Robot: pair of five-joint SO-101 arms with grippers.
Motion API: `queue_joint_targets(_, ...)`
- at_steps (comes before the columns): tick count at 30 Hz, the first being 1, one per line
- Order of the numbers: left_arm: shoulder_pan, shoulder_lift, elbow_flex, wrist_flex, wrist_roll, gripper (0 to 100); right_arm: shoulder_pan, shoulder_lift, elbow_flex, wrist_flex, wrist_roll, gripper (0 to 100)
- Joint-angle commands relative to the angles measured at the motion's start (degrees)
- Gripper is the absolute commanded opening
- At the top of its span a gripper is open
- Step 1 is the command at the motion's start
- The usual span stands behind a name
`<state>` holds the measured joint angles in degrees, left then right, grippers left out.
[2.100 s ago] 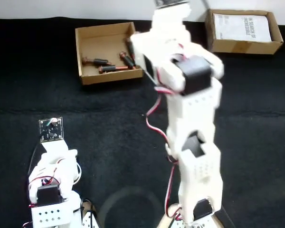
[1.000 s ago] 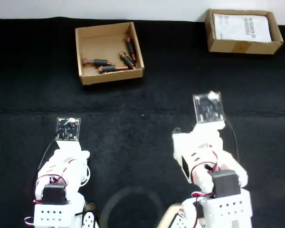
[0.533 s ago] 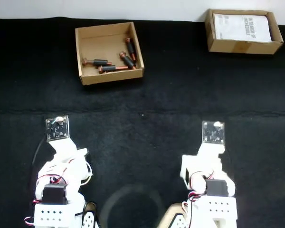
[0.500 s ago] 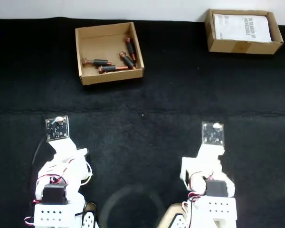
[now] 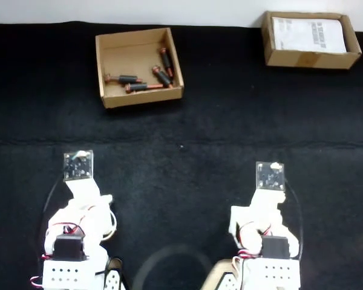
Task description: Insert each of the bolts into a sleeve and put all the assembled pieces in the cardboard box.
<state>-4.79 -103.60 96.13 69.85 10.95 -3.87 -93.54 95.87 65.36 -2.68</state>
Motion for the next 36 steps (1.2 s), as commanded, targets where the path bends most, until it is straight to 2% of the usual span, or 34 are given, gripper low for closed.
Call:
queue_joint_targets(1, 0.2, 0.1, 0.9, 2.0, -4.0, 2, 0.6, -1.6, 5.5, 0.8, -0.1, 13.7)
queue_joint_targets(4, 0.2, 0.1, 0.9, 4.4, -7.0, 2, 0.3, -1.8, 5.5, 1.6, -0.4, 10.1)
queue_joint_targets(7, 0.1, 0.0, 0.9, 5.9, -9.2, 2, 0.6, -2.2, 5.4, 2.6, -0.4, 0.4)
queue_joint_targets(36, 0.1, 0.0, 0.9, 5.9, -9.4, 2, 0.6, -2.2, 5.4, 2.6, -0.4, 0.6)
